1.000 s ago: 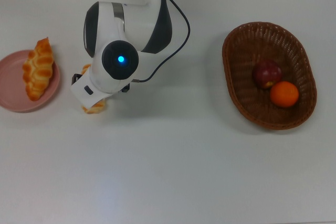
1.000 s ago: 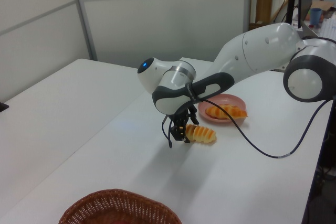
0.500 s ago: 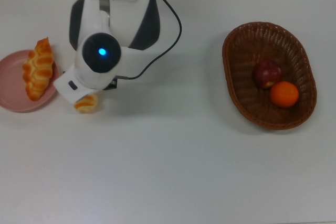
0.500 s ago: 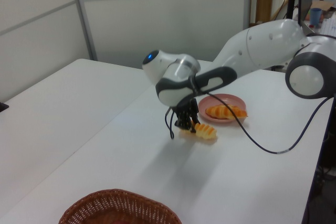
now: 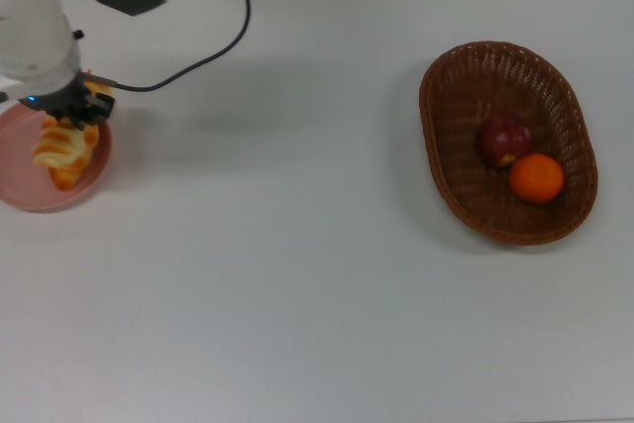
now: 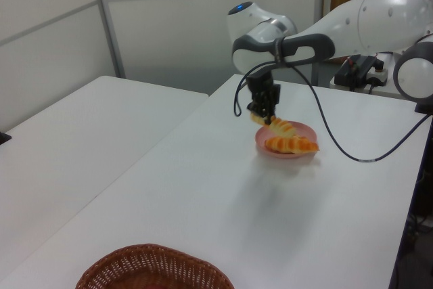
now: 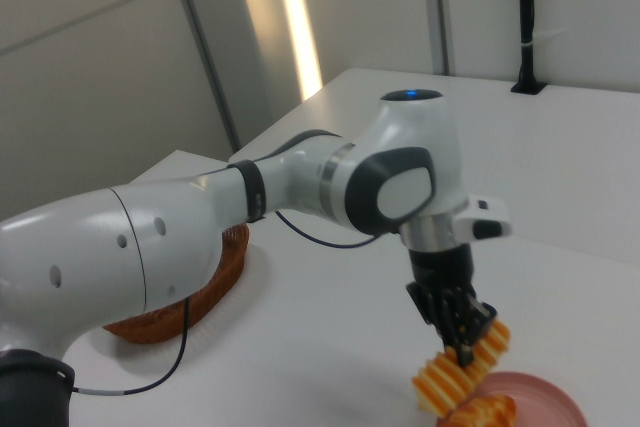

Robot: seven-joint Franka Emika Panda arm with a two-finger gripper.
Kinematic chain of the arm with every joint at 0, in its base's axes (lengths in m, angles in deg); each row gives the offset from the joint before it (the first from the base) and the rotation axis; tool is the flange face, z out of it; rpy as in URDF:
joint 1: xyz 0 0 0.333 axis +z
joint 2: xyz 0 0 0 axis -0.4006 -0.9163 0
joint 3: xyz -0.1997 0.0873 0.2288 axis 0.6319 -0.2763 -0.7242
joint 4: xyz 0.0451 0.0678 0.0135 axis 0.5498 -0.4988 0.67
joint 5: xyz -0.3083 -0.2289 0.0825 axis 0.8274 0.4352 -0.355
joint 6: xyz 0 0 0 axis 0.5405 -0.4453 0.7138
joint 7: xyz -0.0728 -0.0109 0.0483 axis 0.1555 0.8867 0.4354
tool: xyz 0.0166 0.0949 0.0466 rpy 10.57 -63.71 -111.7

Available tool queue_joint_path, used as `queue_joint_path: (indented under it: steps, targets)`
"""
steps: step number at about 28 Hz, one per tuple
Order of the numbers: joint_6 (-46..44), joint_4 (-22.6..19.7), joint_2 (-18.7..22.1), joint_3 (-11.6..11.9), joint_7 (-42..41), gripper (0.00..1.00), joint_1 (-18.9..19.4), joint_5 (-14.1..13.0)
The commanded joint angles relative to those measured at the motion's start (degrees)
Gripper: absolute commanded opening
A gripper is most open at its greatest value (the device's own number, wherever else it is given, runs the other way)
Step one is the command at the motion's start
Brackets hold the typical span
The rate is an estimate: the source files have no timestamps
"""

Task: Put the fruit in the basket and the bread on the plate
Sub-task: 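Carry the striped roll onto the plate beside the braided roll and release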

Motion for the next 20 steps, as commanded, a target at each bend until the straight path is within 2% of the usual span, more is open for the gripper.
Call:
queue_joint_path:
  steps: [1, 4, 11, 12, 13, 14, 15, 20]
  targets:
    - [4.36, -0.88, -0.46, 2.56, -1.35, 0.0, -1.16, 0.5]
    - [7.78, -1.14, -2.03, 3.36, -1.17, 0.0, -1.16, 0.77]
    - [10.87, -1.32, -5.03, 3.89, -1.08, 0.0, -1.95, 4.63]
    - [10.87, -1.32, -5.03, 3.89, -1.17, 0.04, -1.96, 4.63]
    - [10.87, -1.32, -5.03, 3.89, -1.17, 0.17, -2.04, 4.63]
    - [10.87, -1.32, -4.94, 3.89, -1.09, 0.39, -2.22, 4.63]
    - [10.87, -1.23, -4.94, 3.89, -0.65, 0.99, -2.31, 4.55]
    - [10.87, -0.79, -4.5, 3.89, -0.47, 1.0, -2.74, 3.5]
